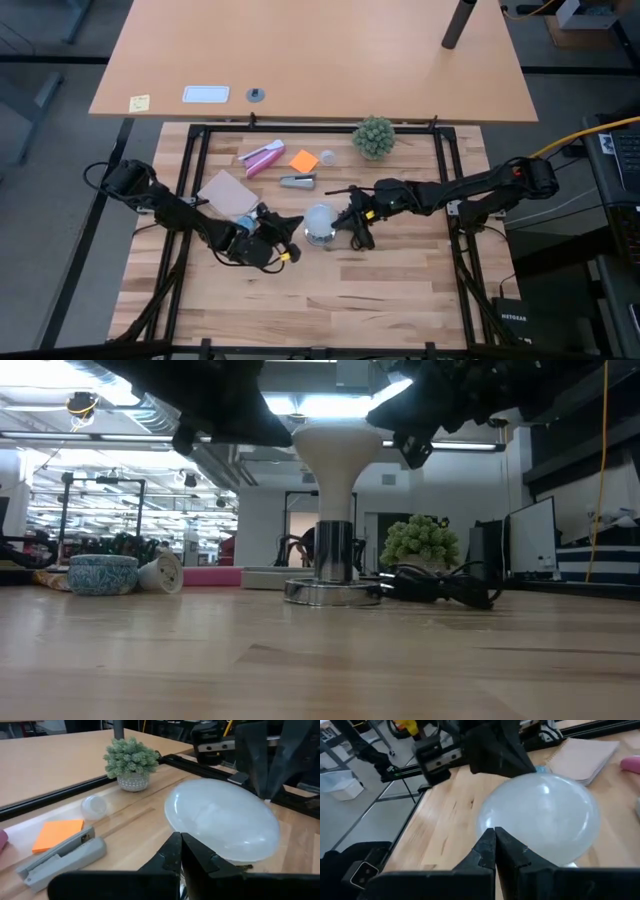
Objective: Screw lightbulb
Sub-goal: Insert the lightbulb on the lamp
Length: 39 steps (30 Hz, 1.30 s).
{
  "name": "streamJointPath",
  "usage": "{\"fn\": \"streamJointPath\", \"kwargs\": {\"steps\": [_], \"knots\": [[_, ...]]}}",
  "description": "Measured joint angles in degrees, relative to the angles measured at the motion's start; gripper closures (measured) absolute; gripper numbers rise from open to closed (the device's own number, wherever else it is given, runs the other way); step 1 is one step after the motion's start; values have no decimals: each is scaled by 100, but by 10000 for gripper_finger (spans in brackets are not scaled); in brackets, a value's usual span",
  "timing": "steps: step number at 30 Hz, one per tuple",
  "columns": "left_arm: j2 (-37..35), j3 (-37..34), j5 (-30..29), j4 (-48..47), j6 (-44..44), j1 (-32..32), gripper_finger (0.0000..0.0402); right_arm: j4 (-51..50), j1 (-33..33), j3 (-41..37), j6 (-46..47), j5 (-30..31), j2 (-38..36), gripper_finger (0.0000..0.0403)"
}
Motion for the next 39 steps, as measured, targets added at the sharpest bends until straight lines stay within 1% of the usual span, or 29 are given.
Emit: {"fn": "streamJointPath", "kwargs": {"steps": [4,9,13,16,19,25,28,31,33,36,39], "knots": [[0,0,38,-2,1,114,400,205,-4,-2,-26,89,2,398],[0,0,33,-2,37,162,400,350,-6,-2,-167,498,2,398],[-20,0,-66,-10,97,96,400,469,-7,-2,-359,759,2,398],[-96,0,-237,0,235,-23,400,541,-7,-2,-497,849,0,398],[-206,0,-332,11,363,-155,400,519,-7,-2,-534,850,-68,398],[-297,0,-328,13,351,-445,400,361,-13,-2,-1032,858,-476,398],[-299,0,-157,11,132,-548,400,43,-59,6,-1377,928,-706,398],[-295,0,114,26,-74,-578,400,-269,-169,4,-1542,920,-776,398],[-232,0,192,206,-139,-574,400,-345,-257,-2,-1555,835,-740,398],[-18,-1,291,544,34,-531,400,-402,-430,-2,-1700,651,-578,398],[203,0,336,806,170,-526,400,-353,-630,-2,-1717,299,-427,398]]}}
